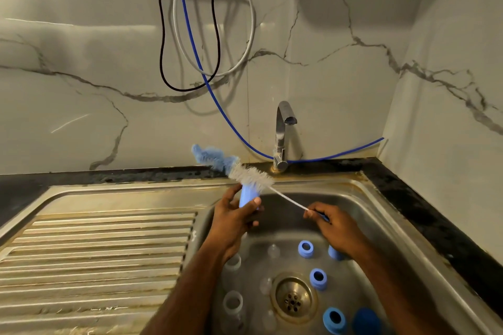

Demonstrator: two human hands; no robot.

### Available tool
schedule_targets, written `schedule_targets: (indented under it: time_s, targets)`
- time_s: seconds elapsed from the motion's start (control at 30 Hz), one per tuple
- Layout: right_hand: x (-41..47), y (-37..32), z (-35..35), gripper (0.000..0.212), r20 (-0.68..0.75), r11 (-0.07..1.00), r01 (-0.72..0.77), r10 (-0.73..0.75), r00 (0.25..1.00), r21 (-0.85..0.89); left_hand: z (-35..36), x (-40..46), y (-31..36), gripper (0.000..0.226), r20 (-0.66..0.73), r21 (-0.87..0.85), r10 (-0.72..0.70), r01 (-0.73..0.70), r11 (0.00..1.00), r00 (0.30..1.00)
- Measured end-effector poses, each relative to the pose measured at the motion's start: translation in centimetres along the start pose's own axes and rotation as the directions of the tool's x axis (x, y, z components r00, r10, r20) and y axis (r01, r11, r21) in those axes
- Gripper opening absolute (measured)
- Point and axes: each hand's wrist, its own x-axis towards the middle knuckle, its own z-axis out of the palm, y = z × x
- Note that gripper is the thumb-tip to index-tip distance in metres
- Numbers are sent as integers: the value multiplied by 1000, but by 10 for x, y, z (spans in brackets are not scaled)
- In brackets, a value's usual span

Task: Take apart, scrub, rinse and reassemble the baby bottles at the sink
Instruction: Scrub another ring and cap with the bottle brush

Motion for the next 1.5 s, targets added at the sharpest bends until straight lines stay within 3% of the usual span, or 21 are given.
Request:
schedule_targets:
  time_s: [0.13,0.23,0.3,0.47,0.57,0.7,0.9,1.03,1.17,1.27,1.5]
  targets:
    - [3,-1,3,17,33,995,33,-31,999,-94,-11,4,-7,41,-132,308,167,-120,944,977]
    - [7,10,-2,13,-26,996,-10,8,1000,-84,-13,10,-6,50,-159,370,219,-147,917,963]
    - [5,8,-2,22,-4,997,12,-12,1000,-79,-13,11,-8,48,-140,392,238,-167,904,961]
    - [3,-7,4,17,-4,993,66,-66,998,-100,-12,8,-10,44,-88,413,241,-185,892,966]
    - [5,7,-5,18,-65,999,-20,18,998,-40,-15,11,-8,49,-52,287,197,-174,942,979]
    - [3,11,-12,22,-47,998,-52,53,997,28,-20,16,-2,59,-51,-61,118,-121,991,992]
    - [6,-4,4,19,-33,987,-4,9,999,163,-14,14,-5,52,-29,-153,77,-81,985,997]
    - [5,1,-2,22,26,987,20,-24,999,157,-19,16,0,48,-48,-338,30,-45,940,998]
    - [6,7,-2,20,-41,992,-26,31,999,122,-17,15,0,53,18,-234,28,-23,972,999]
    - [4,-4,5,19,-16,991,-19,21,1000,136,-11,14,-5,59,68,-171,21,-9,985,997]
    - [2,3,-9,19,9,990,39,-40,999,138,-18,15,3,47,-3,-378,-5,3,926,1000]
